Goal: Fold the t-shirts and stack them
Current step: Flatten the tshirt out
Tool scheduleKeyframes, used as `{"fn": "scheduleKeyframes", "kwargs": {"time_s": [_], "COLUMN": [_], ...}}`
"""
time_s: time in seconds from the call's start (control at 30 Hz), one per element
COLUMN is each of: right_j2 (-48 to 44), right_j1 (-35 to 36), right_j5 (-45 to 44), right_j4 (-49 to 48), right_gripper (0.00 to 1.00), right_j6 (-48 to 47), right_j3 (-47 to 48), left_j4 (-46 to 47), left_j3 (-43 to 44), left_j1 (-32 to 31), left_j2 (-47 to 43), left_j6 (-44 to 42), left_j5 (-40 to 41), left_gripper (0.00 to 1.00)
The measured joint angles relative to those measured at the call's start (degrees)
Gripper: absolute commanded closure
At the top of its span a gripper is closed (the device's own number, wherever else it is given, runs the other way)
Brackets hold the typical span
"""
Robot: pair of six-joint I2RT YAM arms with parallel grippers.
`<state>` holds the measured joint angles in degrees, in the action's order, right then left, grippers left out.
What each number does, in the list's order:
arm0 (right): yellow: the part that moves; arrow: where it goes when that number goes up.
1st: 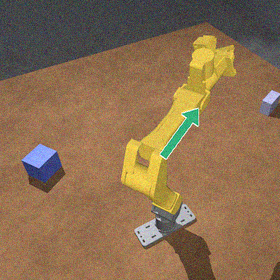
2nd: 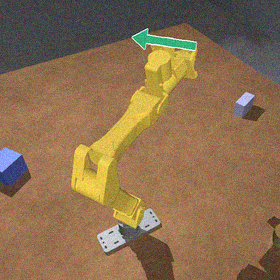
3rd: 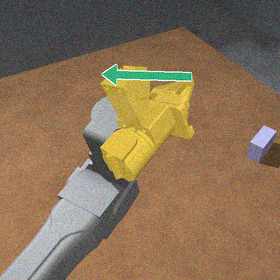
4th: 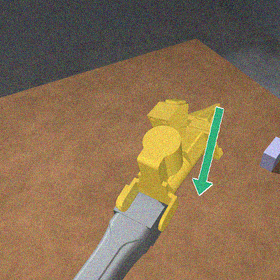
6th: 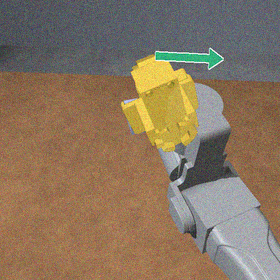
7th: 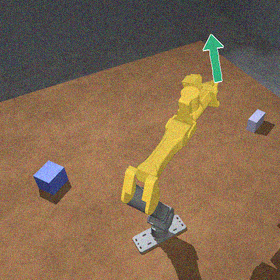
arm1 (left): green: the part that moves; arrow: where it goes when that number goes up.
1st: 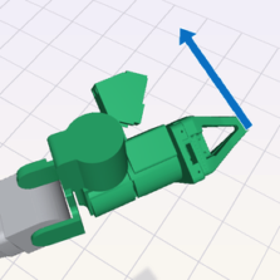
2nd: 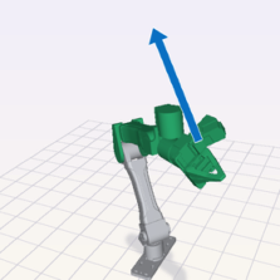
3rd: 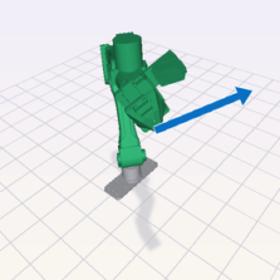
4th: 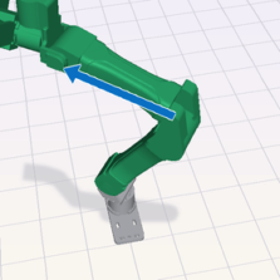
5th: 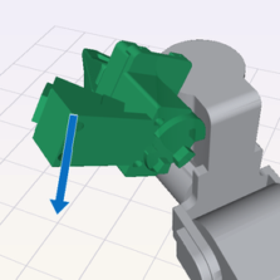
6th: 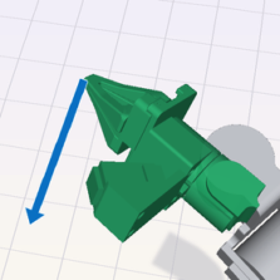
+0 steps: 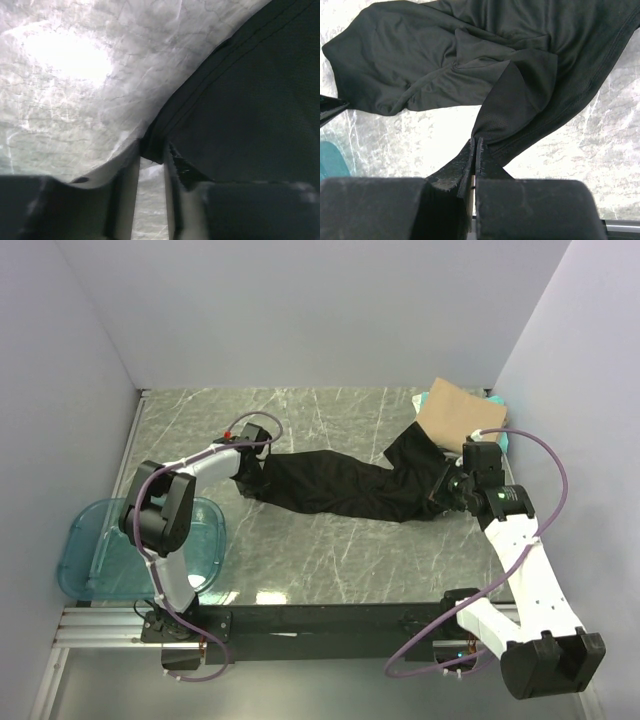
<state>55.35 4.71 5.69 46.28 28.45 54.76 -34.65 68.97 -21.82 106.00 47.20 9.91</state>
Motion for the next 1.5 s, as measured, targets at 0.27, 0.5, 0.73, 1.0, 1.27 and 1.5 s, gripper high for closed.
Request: {"fn": "scheduleKeyframes", "kwargs": {"time_s": [0.27,0.5,0.73,1.0,1.27,1.5], "right_j2": [-2.2,-3.2,1.9,4.6,5.8,14.4], "right_j1": [1.0,12.9,28.4,30.8,18.2,5.3], "right_j5": [2.1,3.4,2.3,1.2,-0.4,2.2], "right_j4": [3.2,12.7,20.4,25.2,17.6,4.3], "right_gripper": [1.00,1.00,0.99,0.43,0.41,0.45], "right_j6": [-2.8,-3.5,0.5,1.0,1.0,-1.1], "right_j3": [-1.3,-4.7,-5.6,-3.4,-0.3,-3.5], "left_j4": [0.5,-0.8,-0.7,-0.9,-0.8,-1.0], "left_j3": [2.2,5.0,5.3,3.4,0.7,-0.3], "left_j1": [0.6,7.9,13.0,14.2,14.6,14.6], "left_j2": [1.4,-1.0,-3.1,-3.1,-3.1,-3.4], "left_j6": [-1.5,-3.1,-4.7,-6.1,-6.1,-6.5], "left_j5": [-1.6,-2.7,-4.0,-5.6,-6.3,-7.5], "left_gripper": [0.99,0.99,0.99,0.99,0.99,0.99]}}
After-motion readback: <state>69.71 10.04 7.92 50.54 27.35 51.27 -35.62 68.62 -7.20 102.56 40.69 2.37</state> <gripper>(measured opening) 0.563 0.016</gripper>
